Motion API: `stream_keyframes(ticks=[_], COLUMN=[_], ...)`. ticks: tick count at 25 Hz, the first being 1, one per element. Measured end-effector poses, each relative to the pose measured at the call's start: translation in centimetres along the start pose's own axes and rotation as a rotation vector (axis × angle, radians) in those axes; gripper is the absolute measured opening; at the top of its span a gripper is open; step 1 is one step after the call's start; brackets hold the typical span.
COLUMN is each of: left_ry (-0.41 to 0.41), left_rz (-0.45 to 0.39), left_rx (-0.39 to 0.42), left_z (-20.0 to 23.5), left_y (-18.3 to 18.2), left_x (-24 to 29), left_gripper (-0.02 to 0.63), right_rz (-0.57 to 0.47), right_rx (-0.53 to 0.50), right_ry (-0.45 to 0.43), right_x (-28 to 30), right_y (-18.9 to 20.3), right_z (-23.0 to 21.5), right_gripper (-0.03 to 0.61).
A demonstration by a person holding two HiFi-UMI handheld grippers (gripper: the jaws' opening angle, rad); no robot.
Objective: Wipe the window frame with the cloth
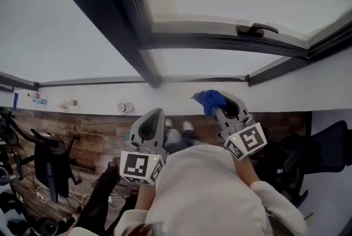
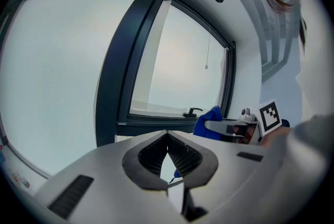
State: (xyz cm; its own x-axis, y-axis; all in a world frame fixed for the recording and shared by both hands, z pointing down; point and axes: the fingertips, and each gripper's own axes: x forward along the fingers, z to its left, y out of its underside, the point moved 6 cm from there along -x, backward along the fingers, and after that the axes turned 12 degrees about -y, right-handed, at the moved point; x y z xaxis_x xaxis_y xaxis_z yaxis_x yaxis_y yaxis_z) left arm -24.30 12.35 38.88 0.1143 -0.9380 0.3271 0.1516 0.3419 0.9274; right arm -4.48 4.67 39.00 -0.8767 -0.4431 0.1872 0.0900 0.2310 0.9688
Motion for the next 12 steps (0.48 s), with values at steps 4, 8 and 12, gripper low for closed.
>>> stream_keyframes(ticks=[4, 8, 12], left_ry=[0.111, 0.180, 0.213], left_rz=[0.012, 0.030, 0.053], left_rx=[0.025, 0.064, 0.082], left_z=[2.2, 4.8, 7.3], left_y=[-1.4, -2.4, -2.7], left_x=[2.0, 3.0, 4.2], left_gripper=[0.008, 0.008, 0.008], right_rz=[-0.023, -0.066, -0.132], right_rx=[-0.024, -0.075, -0.141], right_ry=[0.078, 0.093, 0.107], right_x=[3.6, 9.4, 15.9], right_y=[-1.3, -3.3, -5.2], right_z=[0.0, 0.3, -1.2], right_gripper=[0.044, 0.044, 0.044])
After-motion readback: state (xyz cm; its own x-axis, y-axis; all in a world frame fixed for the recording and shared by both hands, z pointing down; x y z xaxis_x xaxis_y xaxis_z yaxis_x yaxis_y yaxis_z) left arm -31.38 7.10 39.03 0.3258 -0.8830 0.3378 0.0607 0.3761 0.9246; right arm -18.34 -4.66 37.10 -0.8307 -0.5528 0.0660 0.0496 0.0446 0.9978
